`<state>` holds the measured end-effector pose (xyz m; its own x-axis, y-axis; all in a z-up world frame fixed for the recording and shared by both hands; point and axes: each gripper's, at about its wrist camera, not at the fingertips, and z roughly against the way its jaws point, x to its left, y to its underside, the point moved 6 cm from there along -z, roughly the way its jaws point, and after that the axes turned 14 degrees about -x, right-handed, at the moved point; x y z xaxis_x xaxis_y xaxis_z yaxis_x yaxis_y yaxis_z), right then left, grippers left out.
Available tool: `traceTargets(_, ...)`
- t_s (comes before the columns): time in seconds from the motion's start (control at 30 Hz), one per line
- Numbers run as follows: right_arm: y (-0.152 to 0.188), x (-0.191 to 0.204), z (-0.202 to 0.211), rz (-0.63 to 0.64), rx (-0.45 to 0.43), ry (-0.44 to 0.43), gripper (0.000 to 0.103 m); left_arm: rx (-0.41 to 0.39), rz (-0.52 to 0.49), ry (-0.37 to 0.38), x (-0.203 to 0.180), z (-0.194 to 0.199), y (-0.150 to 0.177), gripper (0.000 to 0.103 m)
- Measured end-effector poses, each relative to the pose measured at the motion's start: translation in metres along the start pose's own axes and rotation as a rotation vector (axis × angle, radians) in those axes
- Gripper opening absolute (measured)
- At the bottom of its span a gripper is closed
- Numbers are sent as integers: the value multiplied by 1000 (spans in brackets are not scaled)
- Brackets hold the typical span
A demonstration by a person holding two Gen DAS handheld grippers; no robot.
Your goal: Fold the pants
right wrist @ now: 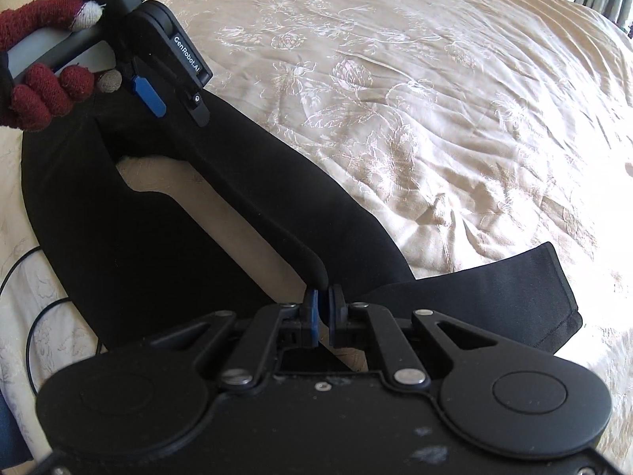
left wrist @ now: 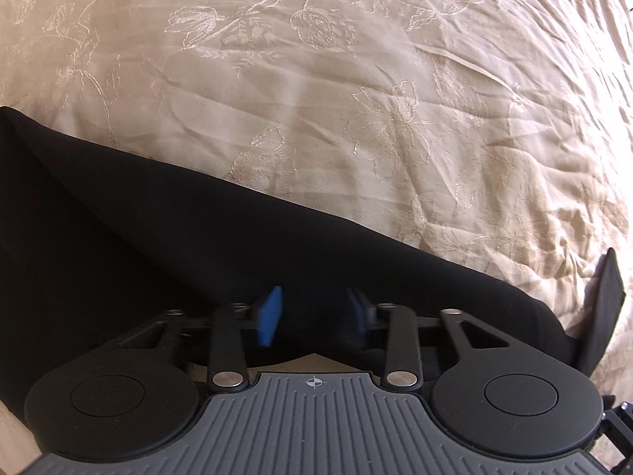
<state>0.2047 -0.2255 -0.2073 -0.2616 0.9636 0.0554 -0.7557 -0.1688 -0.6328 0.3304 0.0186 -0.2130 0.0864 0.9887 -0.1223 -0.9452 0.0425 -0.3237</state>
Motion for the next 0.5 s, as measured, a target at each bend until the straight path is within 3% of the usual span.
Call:
traceTargets(0.13,0,3,7,-4,-9,9,6,-65,-5,5,1,19,0,1)
traceTargets(0.37,2,5,21,-47,-47,22,6,-201,-64,31,0,80,21,0)
traceTargets(0.5,11,20,34,-65,-66,21,6,-176,-75,66,7,96,57,1)
